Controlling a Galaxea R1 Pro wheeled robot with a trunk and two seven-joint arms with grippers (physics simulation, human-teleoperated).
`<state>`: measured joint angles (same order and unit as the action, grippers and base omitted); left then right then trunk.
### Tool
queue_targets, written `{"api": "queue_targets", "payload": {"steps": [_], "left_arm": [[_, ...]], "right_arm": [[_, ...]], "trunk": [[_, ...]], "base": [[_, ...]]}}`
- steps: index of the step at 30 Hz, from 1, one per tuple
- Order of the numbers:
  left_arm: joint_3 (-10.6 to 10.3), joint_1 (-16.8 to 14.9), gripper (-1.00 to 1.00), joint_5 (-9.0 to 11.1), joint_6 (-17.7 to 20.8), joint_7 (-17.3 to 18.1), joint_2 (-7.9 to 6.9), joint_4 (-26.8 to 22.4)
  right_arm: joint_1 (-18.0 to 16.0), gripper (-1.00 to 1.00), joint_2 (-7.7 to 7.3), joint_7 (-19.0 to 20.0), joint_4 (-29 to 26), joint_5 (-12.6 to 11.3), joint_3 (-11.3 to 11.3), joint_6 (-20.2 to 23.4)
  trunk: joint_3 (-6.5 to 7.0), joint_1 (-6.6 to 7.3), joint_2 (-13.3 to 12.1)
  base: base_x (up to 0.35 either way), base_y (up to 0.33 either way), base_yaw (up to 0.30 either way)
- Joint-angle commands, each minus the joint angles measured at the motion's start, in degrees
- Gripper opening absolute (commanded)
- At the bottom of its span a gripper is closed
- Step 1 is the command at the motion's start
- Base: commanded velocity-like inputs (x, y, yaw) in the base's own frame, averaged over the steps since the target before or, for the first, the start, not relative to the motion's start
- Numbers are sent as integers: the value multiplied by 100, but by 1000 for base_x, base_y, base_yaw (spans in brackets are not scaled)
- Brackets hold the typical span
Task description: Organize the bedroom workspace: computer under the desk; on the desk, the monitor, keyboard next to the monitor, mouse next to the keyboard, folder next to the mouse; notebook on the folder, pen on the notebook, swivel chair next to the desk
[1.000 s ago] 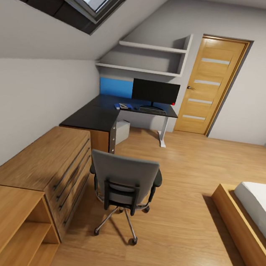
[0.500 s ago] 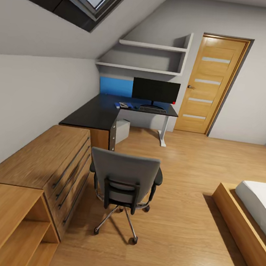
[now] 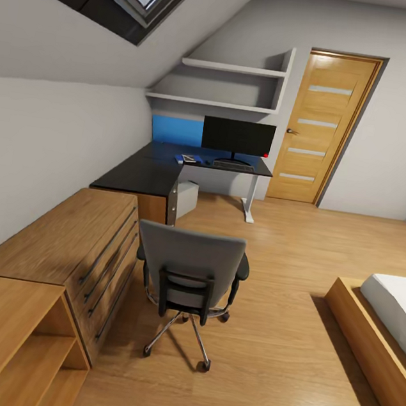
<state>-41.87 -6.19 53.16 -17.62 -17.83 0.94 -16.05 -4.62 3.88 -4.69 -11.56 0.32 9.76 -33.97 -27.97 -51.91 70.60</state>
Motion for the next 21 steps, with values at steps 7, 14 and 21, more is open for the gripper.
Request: {"api": "queue_targets", "payload": {"steps": [7,14,21], "left_arm": [[-49,-5,100,37,-22,-36,2,0],[-49,-5,100,37,-22,-36,3,-2],[-49,-5,100,37,-22,-36,3,-1]], "right_arm": [[-4,100,-1,-49,5,4,44,-13],[-4,100,-1,-49,5,4,44,-13],[-4,100,-1,-49,5,4,44,-13]], "trunk": [[-132,-154,285],[-257,-308,566],[-383,-462,847]], "base": [[0,0,0],[0,0,0],[0,0,0]]}}
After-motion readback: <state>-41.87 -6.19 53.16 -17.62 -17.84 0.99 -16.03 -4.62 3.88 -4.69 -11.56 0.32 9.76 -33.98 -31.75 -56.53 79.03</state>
